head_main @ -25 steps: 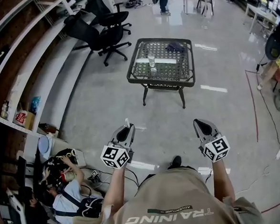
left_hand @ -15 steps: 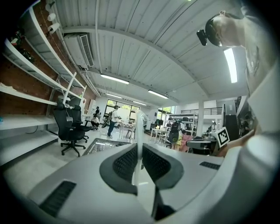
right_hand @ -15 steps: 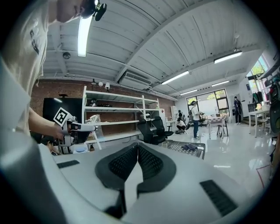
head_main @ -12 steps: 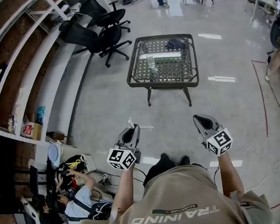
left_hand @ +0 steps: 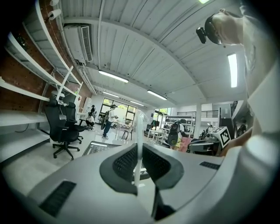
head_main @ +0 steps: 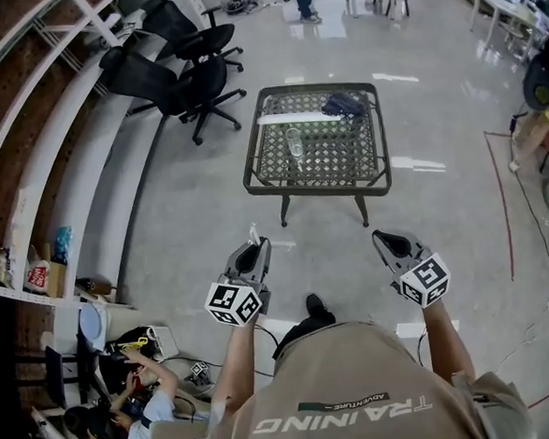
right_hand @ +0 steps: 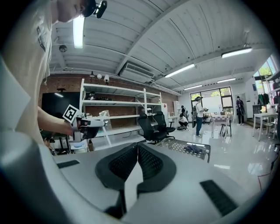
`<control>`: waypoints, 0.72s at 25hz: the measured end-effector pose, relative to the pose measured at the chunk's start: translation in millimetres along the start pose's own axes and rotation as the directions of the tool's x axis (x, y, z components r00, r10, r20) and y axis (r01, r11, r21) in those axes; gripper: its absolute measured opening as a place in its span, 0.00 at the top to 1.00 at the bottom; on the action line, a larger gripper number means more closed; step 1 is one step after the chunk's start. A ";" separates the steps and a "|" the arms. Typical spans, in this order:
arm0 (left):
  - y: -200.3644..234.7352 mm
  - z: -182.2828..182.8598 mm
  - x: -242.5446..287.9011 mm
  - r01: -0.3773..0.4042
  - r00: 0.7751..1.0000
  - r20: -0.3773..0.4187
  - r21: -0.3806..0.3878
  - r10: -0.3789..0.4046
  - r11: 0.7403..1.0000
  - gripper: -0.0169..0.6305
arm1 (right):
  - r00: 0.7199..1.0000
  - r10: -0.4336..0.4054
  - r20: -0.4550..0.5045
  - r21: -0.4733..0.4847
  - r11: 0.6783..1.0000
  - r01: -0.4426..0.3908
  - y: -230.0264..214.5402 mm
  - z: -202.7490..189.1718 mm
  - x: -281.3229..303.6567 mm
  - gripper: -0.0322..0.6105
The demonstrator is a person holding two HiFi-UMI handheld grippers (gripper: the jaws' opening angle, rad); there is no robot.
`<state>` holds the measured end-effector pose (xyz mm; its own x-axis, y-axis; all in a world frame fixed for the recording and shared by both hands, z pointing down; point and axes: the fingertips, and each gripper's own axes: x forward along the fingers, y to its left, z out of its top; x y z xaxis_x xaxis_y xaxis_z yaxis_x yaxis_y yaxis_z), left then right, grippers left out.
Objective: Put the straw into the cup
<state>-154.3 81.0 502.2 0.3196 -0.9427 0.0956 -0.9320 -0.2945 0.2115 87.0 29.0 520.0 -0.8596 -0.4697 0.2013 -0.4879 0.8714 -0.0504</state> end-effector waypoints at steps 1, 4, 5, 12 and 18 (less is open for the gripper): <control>10.1 6.4 9.8 0.009 1.000 0.004 0.005 -0.009 1.000 0.90 | 1.000 -0.003 0.009 0.003 1.000 0.003 -3.8 6.9 11.3 0.92; 40.1 13.7 31.3 0.032 0.999 0.004 -0.014 -0.032 0.999 0.90 | 1.000 -0.025 0.008 0.010 1.000 0.025 -9.9 19.0 45.3 0.92; 48.7 11.6 35.4 0.040 0.999 -0.001 -0.023 -0.040 0.999 0.90 | 1.000 -0.030 0.004 0.014 0.999 0.030 -9.3 19.4 54.8 0.92; 87.2 2.9 60.7 0.094 0.995 -0.031 -0.071 -0.096 0.993 0.90 | 0.999 -0.029 -0.041 0.016 0.999 0.030 -6.3 18.8 105.5 0.92; 124.5 -5.2 93.9 0.075 0.996 -0.047 -0.064 -0.078 0.995 0.90 | 0.999 -0.025 -0.048 0.011 1.000 0.025 -39.1 8.6 141.3 0.92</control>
<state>-239.4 -43.5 542.6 0.3989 -0.9086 0.1241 -0.8924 -0.3535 0.2803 -16.7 -72.6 542.0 -0.8390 -0.4836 0.2493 -0.5111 0.8577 -0.0565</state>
